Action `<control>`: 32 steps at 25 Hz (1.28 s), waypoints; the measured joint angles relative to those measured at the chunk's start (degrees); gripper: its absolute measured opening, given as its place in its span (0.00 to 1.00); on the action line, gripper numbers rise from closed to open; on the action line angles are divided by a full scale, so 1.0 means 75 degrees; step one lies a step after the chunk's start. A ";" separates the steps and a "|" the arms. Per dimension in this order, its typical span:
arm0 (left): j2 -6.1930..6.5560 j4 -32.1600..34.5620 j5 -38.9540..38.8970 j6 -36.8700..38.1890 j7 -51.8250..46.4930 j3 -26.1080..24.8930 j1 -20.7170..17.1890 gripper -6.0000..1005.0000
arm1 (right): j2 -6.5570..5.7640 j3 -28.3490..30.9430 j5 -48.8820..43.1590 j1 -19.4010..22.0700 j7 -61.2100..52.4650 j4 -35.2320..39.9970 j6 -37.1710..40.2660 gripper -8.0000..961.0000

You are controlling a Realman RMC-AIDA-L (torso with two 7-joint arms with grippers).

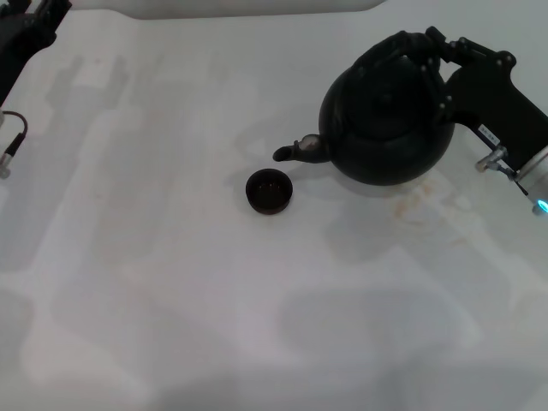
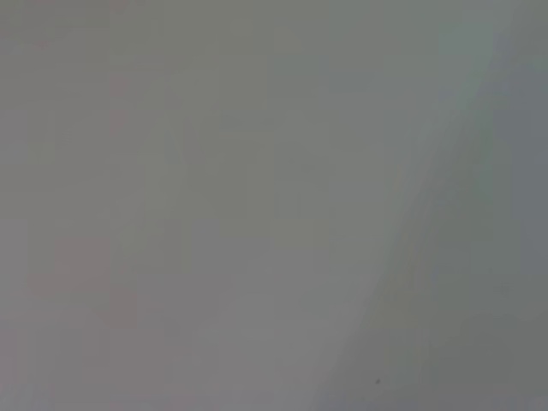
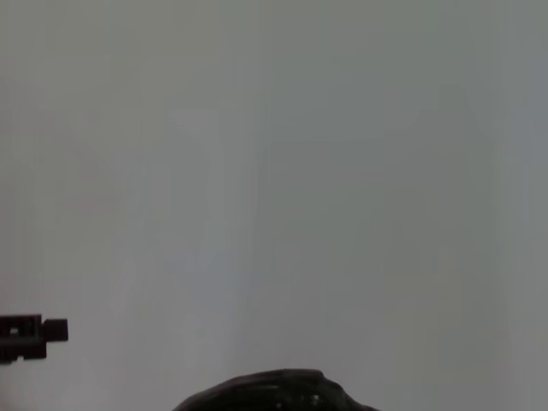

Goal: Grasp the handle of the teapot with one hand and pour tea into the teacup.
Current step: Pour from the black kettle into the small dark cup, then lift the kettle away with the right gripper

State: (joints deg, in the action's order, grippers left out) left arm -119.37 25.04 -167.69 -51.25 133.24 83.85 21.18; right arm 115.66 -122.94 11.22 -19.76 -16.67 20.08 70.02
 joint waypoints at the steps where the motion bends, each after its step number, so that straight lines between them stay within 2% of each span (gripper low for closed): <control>1: 0.0001 0.0001 0.0000 0.0000 0.0000 0.0000 0.0000 0.71 | -0.0003 0.0000 -0.0004 -0.0037 0.0122 0.0004 -0.0028 0.19; 15: 0.0003 0.0001 0.0000 0.0003 0.0000 -0.0001 0.0009 0.71 | -0.0001 -0.0074 -0.0032 -0.0153 0.2138 0.0087 -0.0133 0.17; 32: 0.0006 -0.0013 0.0000 0.0051 0.0001 -0.0001 0.0070 0.71 | 0.0018 -0.0139 -0.0030 -0.0224 0.3572 0.0169 -0.0181 0.14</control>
State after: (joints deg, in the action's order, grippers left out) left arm -119.33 24.94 -167.69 -50.87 133.24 83.85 21.71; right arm 115.79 -123.98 11.00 -21.44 10.12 21.35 68.67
